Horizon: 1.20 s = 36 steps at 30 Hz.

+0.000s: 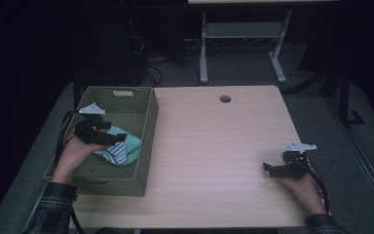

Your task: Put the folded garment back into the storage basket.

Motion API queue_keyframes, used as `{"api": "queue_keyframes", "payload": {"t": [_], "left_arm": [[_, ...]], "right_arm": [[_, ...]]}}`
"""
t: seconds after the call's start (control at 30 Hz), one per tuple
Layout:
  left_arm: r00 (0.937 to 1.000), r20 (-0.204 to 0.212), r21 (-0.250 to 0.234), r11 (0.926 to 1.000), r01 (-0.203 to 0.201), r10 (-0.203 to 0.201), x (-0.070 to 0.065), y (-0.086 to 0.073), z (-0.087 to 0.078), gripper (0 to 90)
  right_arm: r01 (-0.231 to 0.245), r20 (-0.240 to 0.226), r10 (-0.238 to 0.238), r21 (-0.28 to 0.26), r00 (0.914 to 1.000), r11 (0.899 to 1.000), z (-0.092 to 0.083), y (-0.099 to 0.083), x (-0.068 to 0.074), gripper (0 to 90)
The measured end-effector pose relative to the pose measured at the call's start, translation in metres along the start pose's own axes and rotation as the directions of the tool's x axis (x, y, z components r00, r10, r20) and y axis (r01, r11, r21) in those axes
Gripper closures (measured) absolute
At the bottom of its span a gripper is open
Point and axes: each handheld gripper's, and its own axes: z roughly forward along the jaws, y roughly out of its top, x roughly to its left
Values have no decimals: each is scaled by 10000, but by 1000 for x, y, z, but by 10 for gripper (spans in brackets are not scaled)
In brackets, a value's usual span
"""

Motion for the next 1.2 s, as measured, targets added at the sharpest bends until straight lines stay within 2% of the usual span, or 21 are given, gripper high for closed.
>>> {"api": "queue_keyframes", "payload": {"t": [0.3, 0.57, 0.73, 0.97, 1.2], "left_arm": [[9980, 321, -477, 9975, -525, 541, -33, 27, 10, 135], [9941, 648, -672, 9943, -827, 871, -69, 46, 30, 136], [9894, 887, -775, 9911, -1083, 1150, -91, 57, 43, 136], [9824, 1180, -837, 9872, -1354, 1447, -120, 64, 66, 136], [9795, 1249, -893, 9850, -1474, 1579, -146, 60, 94, 136]], "right_arm": [[-13, -1, 13, 3, 10000, 10000, 0, 0, 0, 16], [1, -9, -1, -3, 10000, 10000, 0, 0, 0, 16], [4, -10, -4, -7, 10000, 10000, 0, 0, 0, 16], [12, -30, -12, 7, 10000, 10000, 0, 0, 0, 16], [26, -38, -26, 9, 10000, 10000, 0, 0, 0, 16]]}}
